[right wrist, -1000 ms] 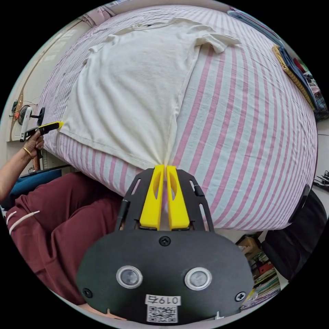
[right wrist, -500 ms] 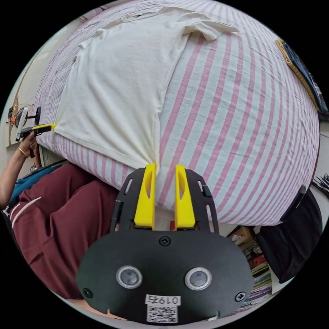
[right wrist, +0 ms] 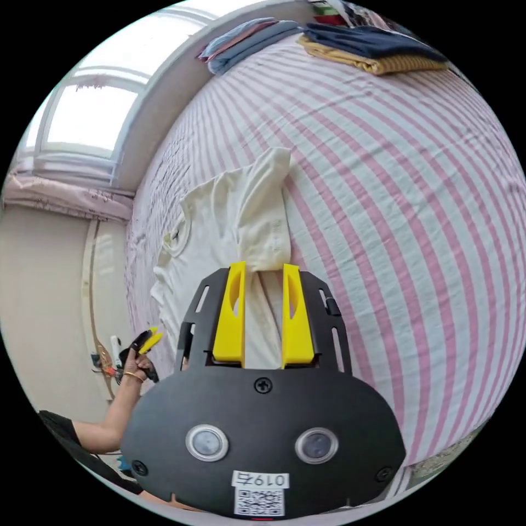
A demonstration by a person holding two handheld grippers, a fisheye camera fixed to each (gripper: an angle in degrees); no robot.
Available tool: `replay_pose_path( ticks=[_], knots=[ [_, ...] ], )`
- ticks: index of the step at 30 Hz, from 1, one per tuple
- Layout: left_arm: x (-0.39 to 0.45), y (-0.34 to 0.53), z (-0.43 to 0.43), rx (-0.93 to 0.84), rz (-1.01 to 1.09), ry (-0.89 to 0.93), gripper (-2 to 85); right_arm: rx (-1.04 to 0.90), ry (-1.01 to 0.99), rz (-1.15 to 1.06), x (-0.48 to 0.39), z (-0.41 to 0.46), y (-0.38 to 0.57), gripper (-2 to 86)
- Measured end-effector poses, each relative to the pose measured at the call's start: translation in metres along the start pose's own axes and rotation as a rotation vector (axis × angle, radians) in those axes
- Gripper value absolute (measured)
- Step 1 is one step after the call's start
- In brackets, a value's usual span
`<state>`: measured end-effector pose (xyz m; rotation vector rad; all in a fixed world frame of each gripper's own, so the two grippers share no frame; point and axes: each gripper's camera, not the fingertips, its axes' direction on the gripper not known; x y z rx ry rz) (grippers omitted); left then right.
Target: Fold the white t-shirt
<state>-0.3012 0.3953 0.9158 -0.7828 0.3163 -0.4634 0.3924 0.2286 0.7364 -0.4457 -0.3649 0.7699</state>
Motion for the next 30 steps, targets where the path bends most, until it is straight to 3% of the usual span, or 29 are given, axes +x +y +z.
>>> replay_pose_path(
  ticks=[8,14,19,30],
  knots=[
    [-0.015,-0.022,0.022,0.007,-0.121,0.01,9.8,0.058,-0.101,0.116,0.02,0.015,-0.007,5.0],
    [-0.022,-0.03,0.028,0.02,-0.108,0.033,3.2,0.067,0.024,0.037,0.002,0.015,-0.022,-0.2],
    [-0.017,-0.037,0.021,0.078,-0.098,0.012,1.6,0.071,0.172,-0.07,-0.023,0.015,-0.036,-0.6],
    [0.023,-0.058,0.03,-0.051,0.08,-0.19,5.5,-0.131,0.385,-0.354,-0.086,0.053,-0.068,6.7]
  ],
)
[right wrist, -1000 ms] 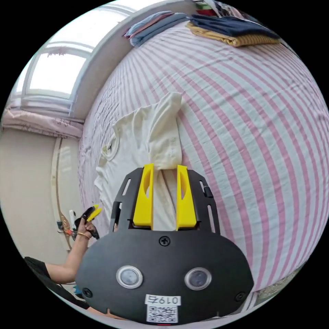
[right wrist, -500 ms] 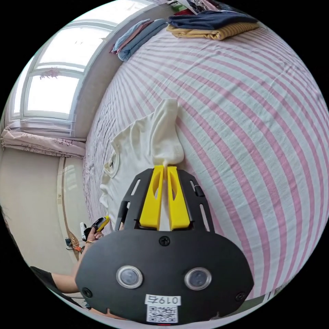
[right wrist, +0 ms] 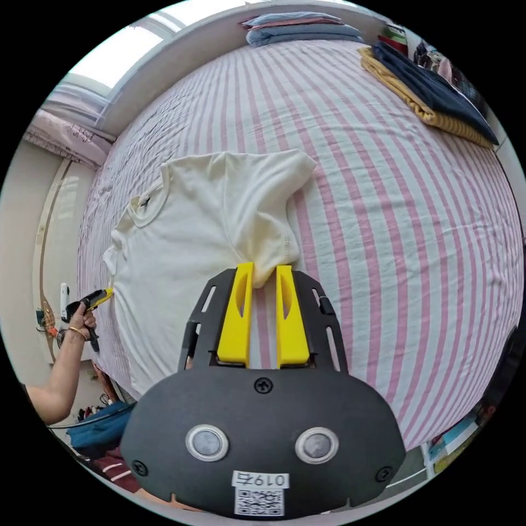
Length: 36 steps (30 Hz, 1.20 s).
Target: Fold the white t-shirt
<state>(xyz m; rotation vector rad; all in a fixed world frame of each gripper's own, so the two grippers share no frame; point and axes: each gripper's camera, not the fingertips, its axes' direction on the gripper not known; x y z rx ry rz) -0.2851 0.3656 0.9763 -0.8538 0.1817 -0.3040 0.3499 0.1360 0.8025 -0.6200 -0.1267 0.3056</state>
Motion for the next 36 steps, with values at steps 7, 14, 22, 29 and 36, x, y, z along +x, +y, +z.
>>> replay_pose_path(
  ticks=[7,14,22,29,36],
  knots=[
    [0.066,-0.015,-0.058,0.249,0.271,-0.353,5.0,0.175,0.361,-0.399,-0.093,-0.04,-0.051,-0.1],
    [0.204,-0.102,-0.04,0.251,0.622,-0.241,3.6,0.173,0.322,-0.635,-0.204,0.003,-0.164,8.8],
    [0.248,-0.191,-0.015,0.079,0.993,-0.058,6.6,-0.038,0.144,-0.943,-0.237,0.04,-0.259,11.4],
    [0.314,-0.231,0.039,-0.137,1.166,-0.085,7.7,-0.128,0.035,-0.974,-0.256,0.06,-0.313,11.2],
    [0.337,-0.265,0.063,-0.225,1.133,-0.005,6.5,-0.217,-0.021,-0.988,-0.265,0.084,-0.337,8.5]
  ],
)
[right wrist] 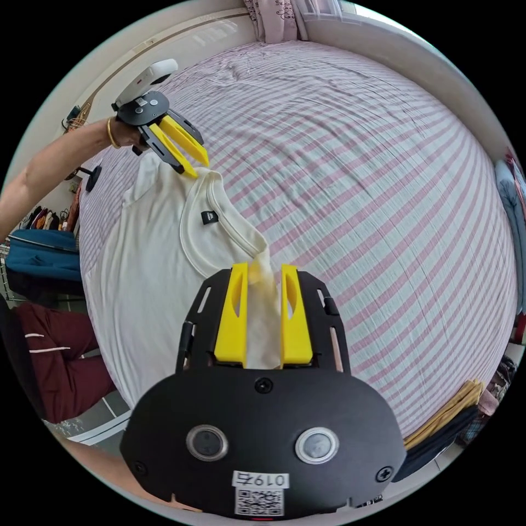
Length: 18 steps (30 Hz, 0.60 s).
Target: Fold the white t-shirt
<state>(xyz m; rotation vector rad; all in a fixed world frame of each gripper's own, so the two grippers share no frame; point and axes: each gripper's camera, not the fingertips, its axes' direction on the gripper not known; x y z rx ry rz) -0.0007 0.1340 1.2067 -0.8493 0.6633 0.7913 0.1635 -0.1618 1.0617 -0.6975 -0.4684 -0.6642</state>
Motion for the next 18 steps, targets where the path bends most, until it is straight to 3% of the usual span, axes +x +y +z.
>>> replay_pose_path(
  ticks=[4,9,15,18],
  knots=[
    [0.003,-0.013,0.001,-0.014,0.047,0.0,3.6,-0.02,0.017,-0.015,0.003,0.006,-0.01,1.2],
    [0.01,-0.027,-0.009,-0.027,0.094,-0.125,2.1,0.014,0.109,0.017,0.005,0.002,-0.011,-0.2],
    [0.028,-0.038,0.001,-0.071,0.111,-0.241,3.1,0.016,0.158,0.038,0.003,0.013,-0.009,2.7],
    [0.025,-0.031,-0.009,-0.031,0.067,-0.248,5.9,0.031,0.168,0.069,0.009,0.005,0.003,9.7]
  ],
)
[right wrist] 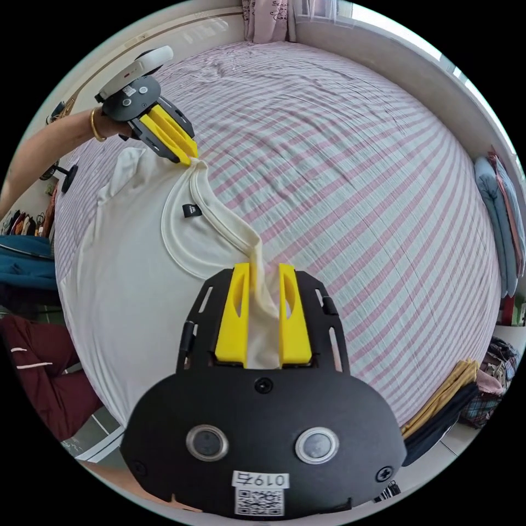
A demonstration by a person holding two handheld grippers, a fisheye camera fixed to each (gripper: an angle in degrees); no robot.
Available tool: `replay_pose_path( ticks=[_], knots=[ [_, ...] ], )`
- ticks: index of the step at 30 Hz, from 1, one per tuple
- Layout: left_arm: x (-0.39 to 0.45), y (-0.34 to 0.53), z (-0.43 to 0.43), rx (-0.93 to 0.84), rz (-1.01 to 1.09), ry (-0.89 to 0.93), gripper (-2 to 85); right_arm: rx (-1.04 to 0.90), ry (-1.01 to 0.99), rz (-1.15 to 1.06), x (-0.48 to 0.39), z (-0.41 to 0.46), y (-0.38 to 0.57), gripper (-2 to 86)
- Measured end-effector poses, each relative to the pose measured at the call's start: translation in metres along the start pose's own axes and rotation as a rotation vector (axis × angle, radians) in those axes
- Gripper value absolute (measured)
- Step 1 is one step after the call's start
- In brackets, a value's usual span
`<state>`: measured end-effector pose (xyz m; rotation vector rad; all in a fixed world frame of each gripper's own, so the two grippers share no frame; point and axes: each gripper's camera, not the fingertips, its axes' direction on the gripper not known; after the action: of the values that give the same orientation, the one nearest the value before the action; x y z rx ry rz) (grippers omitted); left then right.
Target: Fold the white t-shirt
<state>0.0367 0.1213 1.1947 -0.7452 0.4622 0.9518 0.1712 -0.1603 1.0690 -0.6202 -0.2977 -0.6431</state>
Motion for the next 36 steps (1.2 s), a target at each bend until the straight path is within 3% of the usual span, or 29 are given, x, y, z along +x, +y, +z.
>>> replay_pose_path(
  ticks=[3,8,14,17,22,29,36],
  knots=[
    [-0.01,0.014,-0.012,0.03,-0.065,-0.013,9.2,0.015,0.02,0.027,0.01,-0.012,0.02,12.2],
    [-0.03,0.053,-0.034,0.135,-0.245,-0.085,6.0,0.111,0.02,0.162,0.031,-0.029,0.069,9.2],
    [-0.013,0.055,-0.03,0.167,-0.186,0.1,2.1,0.091,-0.027,0.046,0.017,-0.019,0.066,8.4],
    [0.01,0.041,-0.016,0.089,-0.111,0.041,1.5,-0.009,-0.032,-0.023,0.01,-0.001,0.065,7.1],
    [0.015,0.026,-0.01,0.037,-0.177,-0.105,1.0,-0.018,0.063,0.048,0.015,0.003,0.074,1.6],
    [0.01,0.039,-0.036,0.113,-0.25,-0.153,0.9,0.083,-0.095,0.11,0.037,-0.015,0.129,6.3],
    [-0.017,0.11,-0.063,0.202,-0.297,0.047,1.0,-0.031,-0.123,0.175,0.062,-0.011,0.227,9.8]
  ],
)
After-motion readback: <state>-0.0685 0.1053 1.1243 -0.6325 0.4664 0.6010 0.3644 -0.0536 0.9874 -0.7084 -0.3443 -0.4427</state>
